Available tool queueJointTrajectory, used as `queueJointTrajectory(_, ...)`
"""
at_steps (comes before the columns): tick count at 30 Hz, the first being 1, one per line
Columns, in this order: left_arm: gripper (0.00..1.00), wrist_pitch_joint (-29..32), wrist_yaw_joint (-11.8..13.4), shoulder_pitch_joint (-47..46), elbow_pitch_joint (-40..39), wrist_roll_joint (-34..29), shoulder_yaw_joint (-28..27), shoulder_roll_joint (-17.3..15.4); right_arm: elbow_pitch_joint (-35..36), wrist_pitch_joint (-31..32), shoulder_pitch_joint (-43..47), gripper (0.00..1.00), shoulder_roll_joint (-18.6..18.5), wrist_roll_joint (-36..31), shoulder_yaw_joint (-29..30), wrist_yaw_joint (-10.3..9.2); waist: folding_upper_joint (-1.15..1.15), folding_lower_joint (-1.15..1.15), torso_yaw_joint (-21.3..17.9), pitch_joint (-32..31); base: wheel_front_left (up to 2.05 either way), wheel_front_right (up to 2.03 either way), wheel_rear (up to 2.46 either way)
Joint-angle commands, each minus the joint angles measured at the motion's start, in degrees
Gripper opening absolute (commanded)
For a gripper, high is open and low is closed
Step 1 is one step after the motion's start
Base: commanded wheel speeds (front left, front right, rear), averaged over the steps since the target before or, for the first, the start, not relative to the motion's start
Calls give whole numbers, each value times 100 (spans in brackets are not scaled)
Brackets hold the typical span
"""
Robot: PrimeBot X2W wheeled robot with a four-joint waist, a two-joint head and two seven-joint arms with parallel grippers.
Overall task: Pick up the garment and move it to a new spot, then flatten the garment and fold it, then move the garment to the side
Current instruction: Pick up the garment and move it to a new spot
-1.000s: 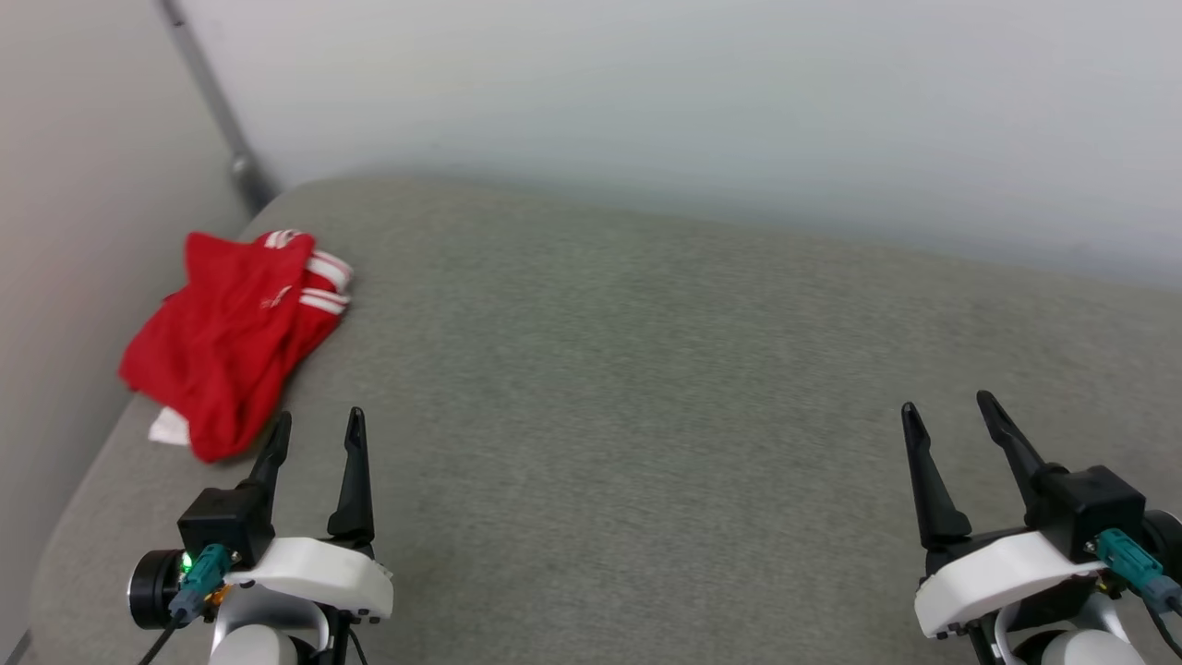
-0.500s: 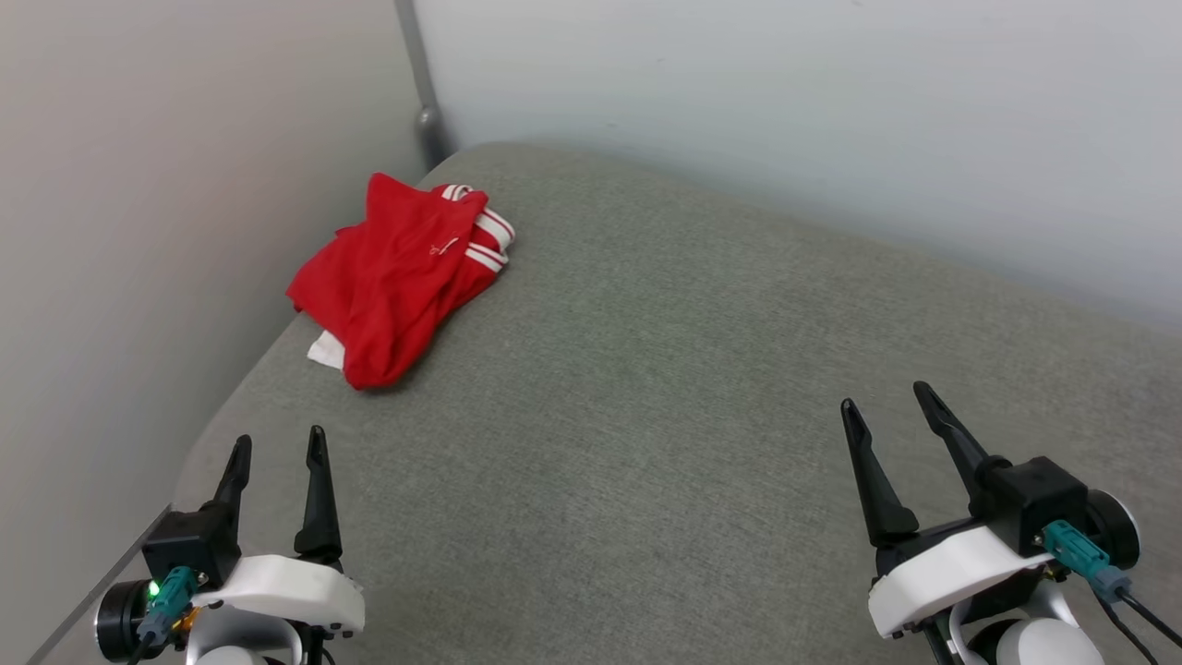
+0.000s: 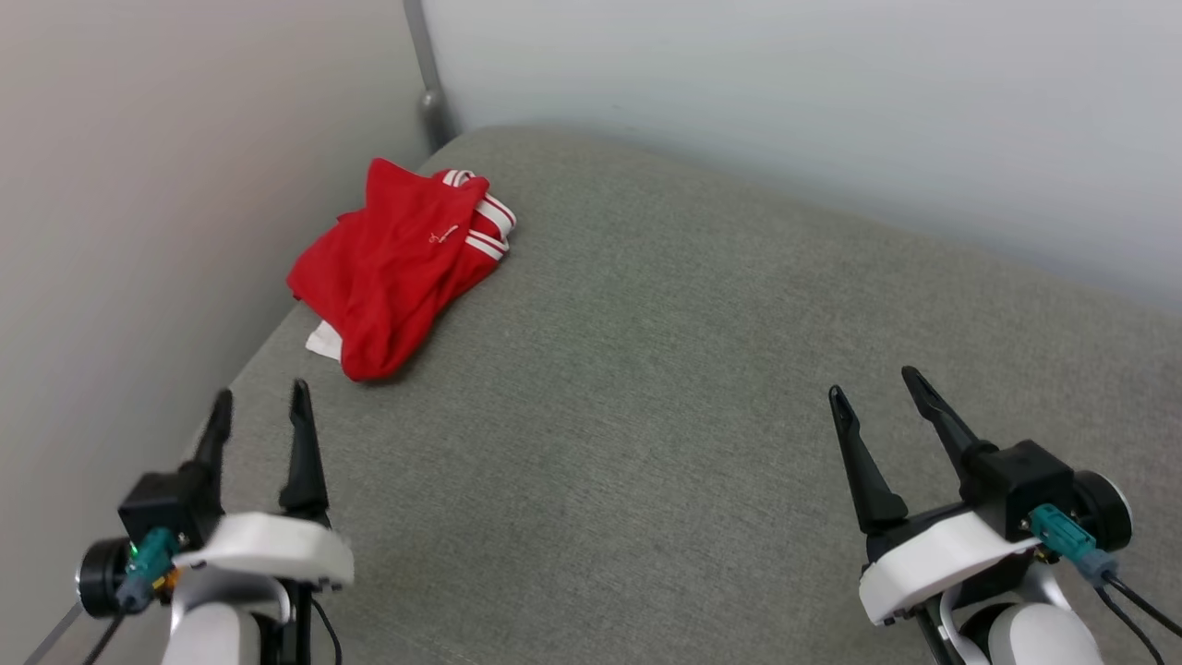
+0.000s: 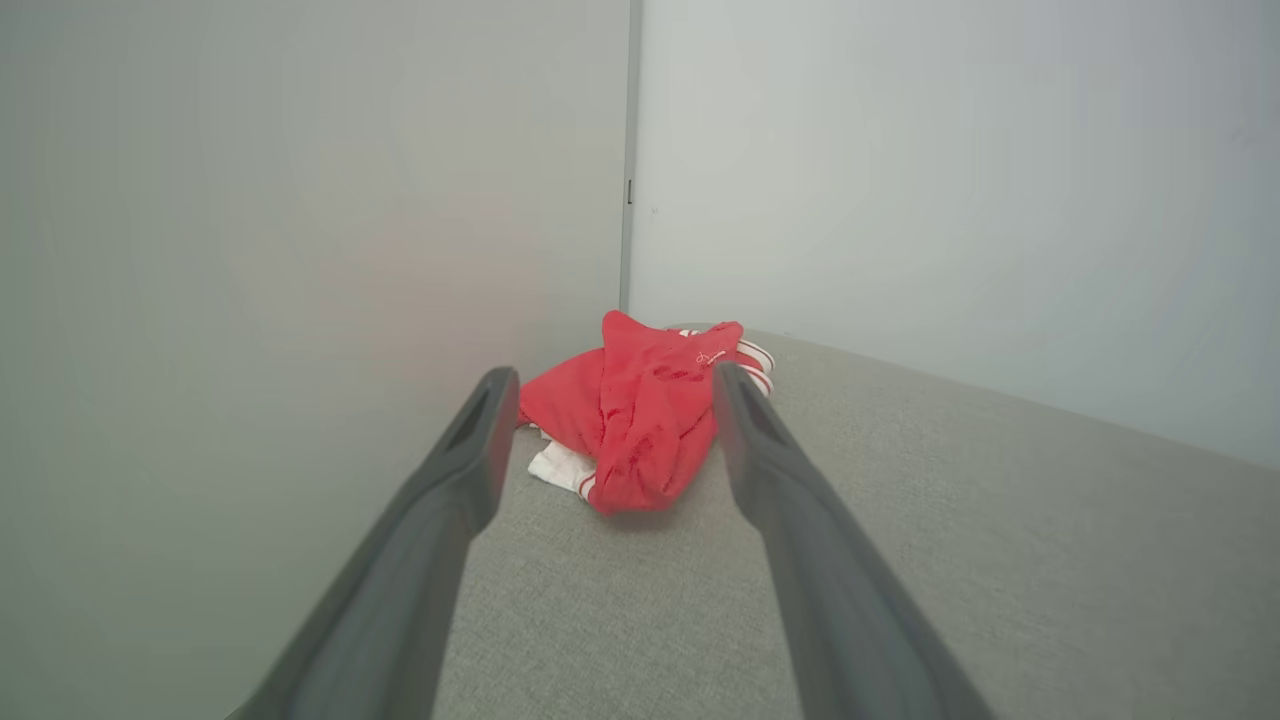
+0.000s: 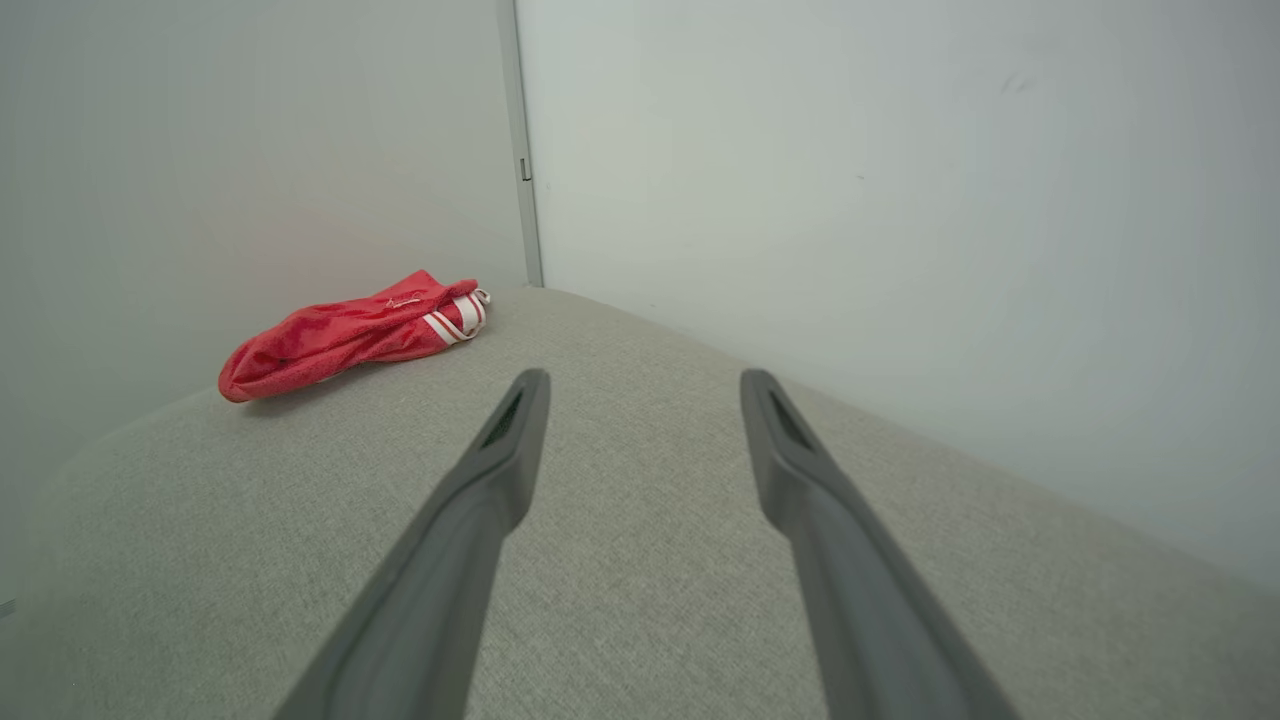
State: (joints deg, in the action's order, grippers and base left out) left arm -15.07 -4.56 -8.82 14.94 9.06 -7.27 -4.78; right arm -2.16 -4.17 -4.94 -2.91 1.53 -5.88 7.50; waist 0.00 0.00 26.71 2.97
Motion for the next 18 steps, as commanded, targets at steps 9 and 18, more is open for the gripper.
queueJointTrajectory(9,100,342,-187,-1787,373,689,-252,-430,449,276,-518,100,3,-350,79,-3,0,0,-643,1067,0,0,0)
queueJointTrajectory(18,100,2292,-276,-3580,1277,1491,-382,-1772,874,392,-981,100,2,-591,165,-3,0,0,-1405,2298,0,0,0)
